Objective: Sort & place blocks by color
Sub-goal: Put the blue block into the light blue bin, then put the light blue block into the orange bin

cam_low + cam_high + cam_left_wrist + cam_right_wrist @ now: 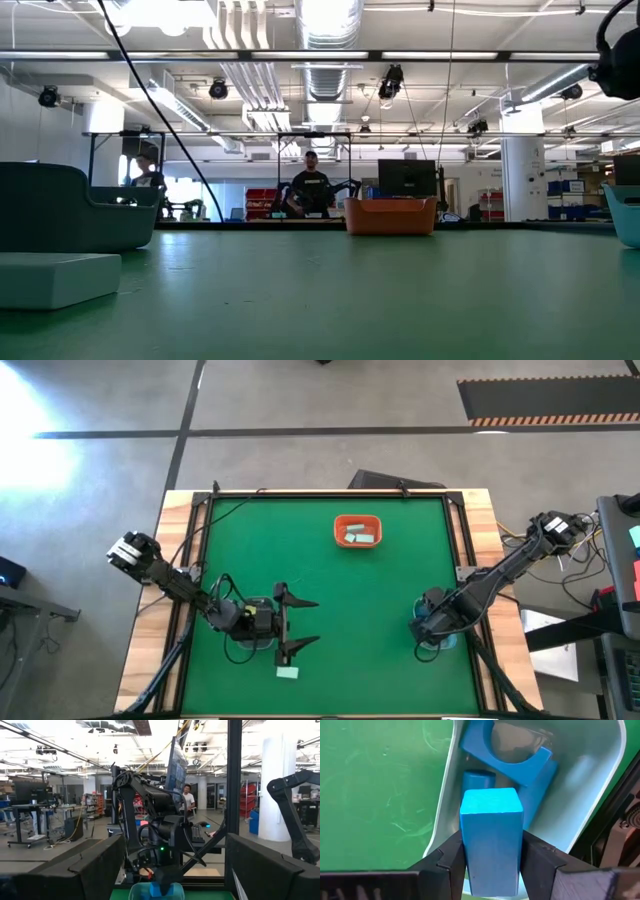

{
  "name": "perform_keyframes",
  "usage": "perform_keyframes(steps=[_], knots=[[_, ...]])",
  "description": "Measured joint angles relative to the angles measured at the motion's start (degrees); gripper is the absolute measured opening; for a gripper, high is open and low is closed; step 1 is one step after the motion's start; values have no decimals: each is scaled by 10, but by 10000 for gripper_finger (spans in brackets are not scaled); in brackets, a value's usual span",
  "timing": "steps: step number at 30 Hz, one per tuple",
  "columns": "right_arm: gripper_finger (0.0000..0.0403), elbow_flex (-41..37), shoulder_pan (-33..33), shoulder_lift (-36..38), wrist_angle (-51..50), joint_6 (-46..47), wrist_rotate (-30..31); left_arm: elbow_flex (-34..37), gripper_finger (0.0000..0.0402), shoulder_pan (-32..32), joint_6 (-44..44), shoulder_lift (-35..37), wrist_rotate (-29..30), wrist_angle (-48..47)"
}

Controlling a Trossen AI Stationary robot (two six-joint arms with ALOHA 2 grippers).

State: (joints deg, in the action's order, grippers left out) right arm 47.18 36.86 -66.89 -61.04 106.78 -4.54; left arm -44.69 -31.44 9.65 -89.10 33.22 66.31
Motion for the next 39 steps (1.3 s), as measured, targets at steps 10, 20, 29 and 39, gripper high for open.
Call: perform_keyframes(steps=[10, 20, 29, 39], knots=[[182, 0, 0, -6, -2, -2, 0, 0, 329, 0, 0, 0, 3, -13], [235, 4, 0, 1, -1, -10, 0, 0, 329, 0, -2, 0, 3, -25], [219, 49, 0, -10, 26, -124, 204, 0, 329, 0, -2, 0, 3, -65], [195, 31, -1, -33, 160, -284, 359, -6, 329, 0, -2, 0, 3, -72]])
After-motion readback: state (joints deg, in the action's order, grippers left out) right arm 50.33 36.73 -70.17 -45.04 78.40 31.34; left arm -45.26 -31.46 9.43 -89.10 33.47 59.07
